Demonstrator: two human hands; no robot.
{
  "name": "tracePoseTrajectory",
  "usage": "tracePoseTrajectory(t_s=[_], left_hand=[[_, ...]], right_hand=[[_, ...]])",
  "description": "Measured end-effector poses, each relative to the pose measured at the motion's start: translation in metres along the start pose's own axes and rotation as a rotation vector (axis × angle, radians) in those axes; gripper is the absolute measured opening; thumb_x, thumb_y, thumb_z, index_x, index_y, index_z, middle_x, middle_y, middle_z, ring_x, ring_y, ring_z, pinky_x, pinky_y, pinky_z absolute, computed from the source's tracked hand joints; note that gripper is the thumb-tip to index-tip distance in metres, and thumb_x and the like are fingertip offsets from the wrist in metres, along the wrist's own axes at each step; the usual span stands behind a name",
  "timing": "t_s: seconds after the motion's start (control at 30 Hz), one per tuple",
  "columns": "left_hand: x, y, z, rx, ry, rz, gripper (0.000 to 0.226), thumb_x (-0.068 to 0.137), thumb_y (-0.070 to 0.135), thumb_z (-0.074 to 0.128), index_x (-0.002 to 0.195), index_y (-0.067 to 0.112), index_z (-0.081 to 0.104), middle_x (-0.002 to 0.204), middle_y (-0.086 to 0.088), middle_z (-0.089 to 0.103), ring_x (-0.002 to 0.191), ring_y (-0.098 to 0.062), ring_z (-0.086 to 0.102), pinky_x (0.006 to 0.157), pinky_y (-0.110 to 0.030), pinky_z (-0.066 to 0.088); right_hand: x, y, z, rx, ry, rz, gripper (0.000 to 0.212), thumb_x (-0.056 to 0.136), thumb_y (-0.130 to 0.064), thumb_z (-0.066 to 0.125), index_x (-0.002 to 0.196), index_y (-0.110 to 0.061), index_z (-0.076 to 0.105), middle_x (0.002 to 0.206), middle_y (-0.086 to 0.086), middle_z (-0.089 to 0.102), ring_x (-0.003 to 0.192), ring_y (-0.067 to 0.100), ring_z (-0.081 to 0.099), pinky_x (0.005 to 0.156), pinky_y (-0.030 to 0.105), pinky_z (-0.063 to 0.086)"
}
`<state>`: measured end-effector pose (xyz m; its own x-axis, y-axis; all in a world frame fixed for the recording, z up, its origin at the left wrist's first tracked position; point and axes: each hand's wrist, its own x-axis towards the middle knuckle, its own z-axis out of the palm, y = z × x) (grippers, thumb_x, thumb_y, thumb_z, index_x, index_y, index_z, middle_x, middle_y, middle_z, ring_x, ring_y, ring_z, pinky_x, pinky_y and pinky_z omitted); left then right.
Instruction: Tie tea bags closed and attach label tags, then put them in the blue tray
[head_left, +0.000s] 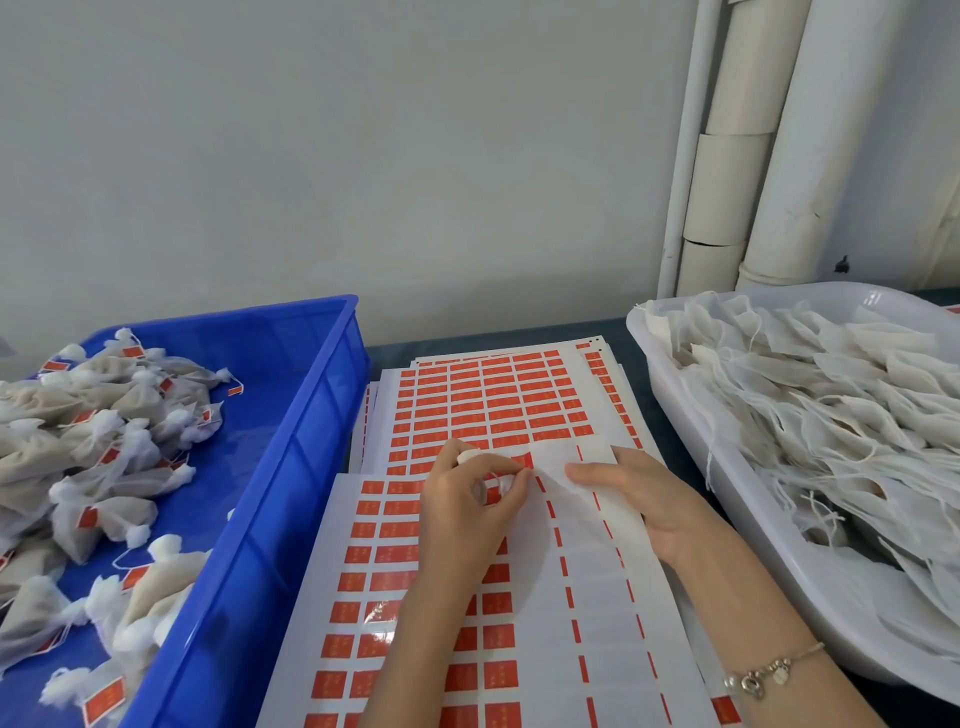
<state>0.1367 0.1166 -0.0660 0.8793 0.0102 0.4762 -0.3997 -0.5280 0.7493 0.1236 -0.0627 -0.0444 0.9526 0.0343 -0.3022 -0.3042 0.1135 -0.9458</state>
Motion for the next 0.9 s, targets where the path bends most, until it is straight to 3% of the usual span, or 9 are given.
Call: tracePoseTrajectory(t_s=[0.17,0.3,0.7,0.9], left_hand=[[0.0025,0.0009,0.0008,-0.064,-0.009,-0.110,0.019,0.078,0.031,0.077,0.076,0.044,0.064,0.088,0.021,0.060,0.086,-0.004,0.057,0.068,-0.005,0.046],[0.0045,-0.0013,0.0003,-0.203,-0.042,-0.230,0.010,0.080,0.027,0.076,0.082,0.034,0.069,0.091,0.012,0.067,0.087,-0.010,0.063,0.068,-0.010,0.051],[0.0056,-0.0018,-0.0025,-0.316,-0.001,-0.352,0.006,0.080,0.030,0.076,0.082,0.028,0.071,0.082,0.015,0.070,0.078,-0.005,0.067,0.059,-0.010,0.050],[0.0100,-0.0062,-0.0090,-0.276,0.144,-0.421,0.006,0.082,0.034,0.072,0.082,0.030,0.068,0.085,0.013,0.069,0.075,-0.008,0.066,0.058,-0.008,0.047]], right_hand=[[0.0018,0.0001,-0.0014,0.011,0.001,0.011,0.029,0.087,-0.017,0.068,0.114,-0.027,0.062,0.108,0.004,0.072,0.100,0.031,0.067,0.091,0.053,0.052],[0.0024,0.0001,-0.0028,-0.005,0.009,0.009,0.032,0.086,-0.017,0.070,0.116,-0.027,0.062,0.106,0.003,0.073,0.099,0.031,0.068,0.090,0.056,0.052],[0.0009,-0.0035,-0.0024,-0.178,0.127,-0.041,0.031,0.086,-0.024,0.071,0.114,-0.027,0.059,0.107,0.000,0.070,0.093,0.026,0.069,0.089,0.054,0.053],[0.0047,0.0002,-0.0011,-0.252,0.253,-0.095,0.034,0.086,-0.027,0.071,0.116,-0.028,0.054,0.111,-0.004,0.067,0.095,0.021,0.067,0.086,0.049,0.055]])
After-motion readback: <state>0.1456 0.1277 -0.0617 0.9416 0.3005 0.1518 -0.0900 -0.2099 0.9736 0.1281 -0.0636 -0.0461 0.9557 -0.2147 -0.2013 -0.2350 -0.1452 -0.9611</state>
